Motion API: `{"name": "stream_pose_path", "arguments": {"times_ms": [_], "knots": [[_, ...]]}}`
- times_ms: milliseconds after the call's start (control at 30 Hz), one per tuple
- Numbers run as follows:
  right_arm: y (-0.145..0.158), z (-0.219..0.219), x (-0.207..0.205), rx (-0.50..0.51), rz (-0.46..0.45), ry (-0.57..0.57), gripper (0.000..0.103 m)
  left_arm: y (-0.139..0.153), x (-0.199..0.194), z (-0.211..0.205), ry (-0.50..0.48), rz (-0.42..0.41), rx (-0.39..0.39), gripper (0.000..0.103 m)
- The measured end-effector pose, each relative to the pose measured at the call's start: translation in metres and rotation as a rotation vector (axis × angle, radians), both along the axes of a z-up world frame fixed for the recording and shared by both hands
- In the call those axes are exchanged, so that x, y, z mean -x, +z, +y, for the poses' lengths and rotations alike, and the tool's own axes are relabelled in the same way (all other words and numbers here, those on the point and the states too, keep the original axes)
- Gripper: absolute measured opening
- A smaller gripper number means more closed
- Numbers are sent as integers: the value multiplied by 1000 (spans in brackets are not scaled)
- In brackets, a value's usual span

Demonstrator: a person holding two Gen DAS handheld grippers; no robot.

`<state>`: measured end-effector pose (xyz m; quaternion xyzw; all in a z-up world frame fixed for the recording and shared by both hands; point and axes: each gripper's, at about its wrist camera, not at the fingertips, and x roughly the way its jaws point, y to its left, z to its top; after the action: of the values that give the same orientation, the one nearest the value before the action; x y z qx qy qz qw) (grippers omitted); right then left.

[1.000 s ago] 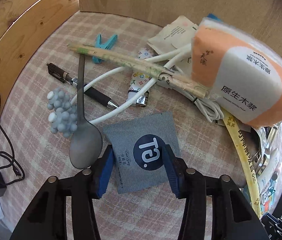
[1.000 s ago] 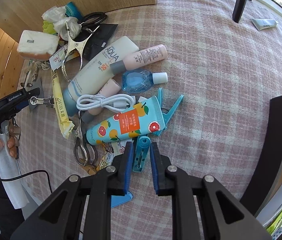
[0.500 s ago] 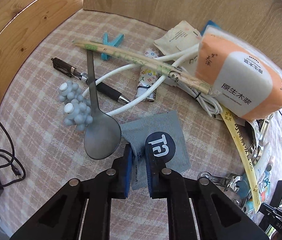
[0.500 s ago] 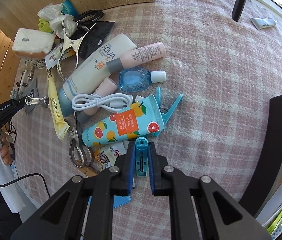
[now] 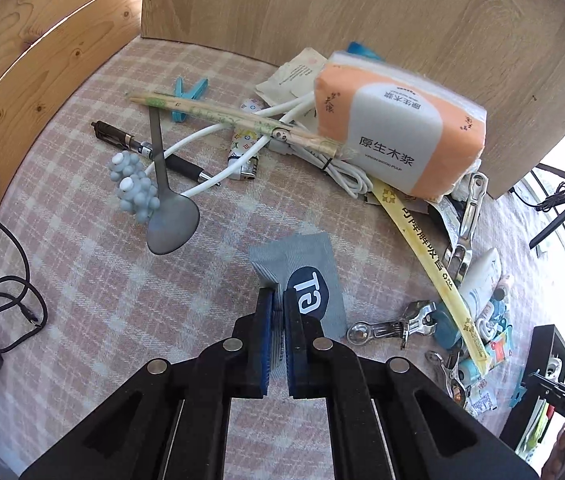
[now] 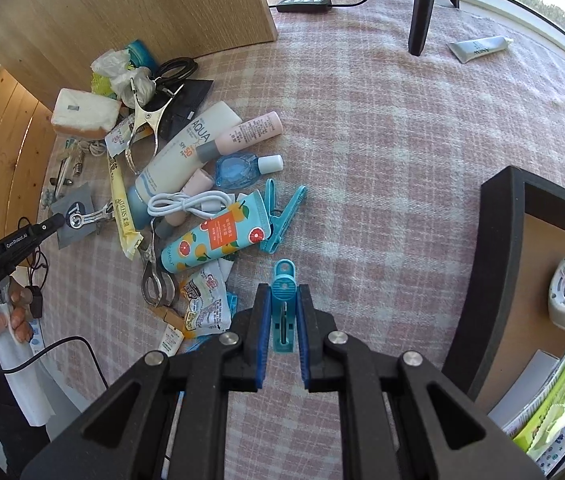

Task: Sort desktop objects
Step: 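Grasp the grey printed pouch with the left gripper while the right gripper grasps the blue clothes clip, then carry the grey pouch and blue clip into the black tray and open both grippers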

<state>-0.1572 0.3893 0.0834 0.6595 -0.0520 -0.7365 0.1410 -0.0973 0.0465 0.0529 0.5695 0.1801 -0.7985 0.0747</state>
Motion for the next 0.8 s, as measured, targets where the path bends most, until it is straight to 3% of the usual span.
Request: {"name": "stream_pose_path", "arguments": {"times_ms": [167,233,300,500,600,800], "knots": [[11,16,7,5,24,-13,12,20,-23,14,-27,43,-12,4],[20,29,-1,4,38,-15,12,34,17,15,-45,56,-8,4],[25,33,-6,4,48,-20,12,40,25,15,-62,73,-21,4],[41,52,-22,9,82,-38,12,78,-4,44,-128,124,-40,4],[50,67,-33,13,99,-55,12,101,-14,70,-177,150,-63,4],[63,113,-56,-4,122,-117,12,118,-12,152,-328,189,-90,4]]}}
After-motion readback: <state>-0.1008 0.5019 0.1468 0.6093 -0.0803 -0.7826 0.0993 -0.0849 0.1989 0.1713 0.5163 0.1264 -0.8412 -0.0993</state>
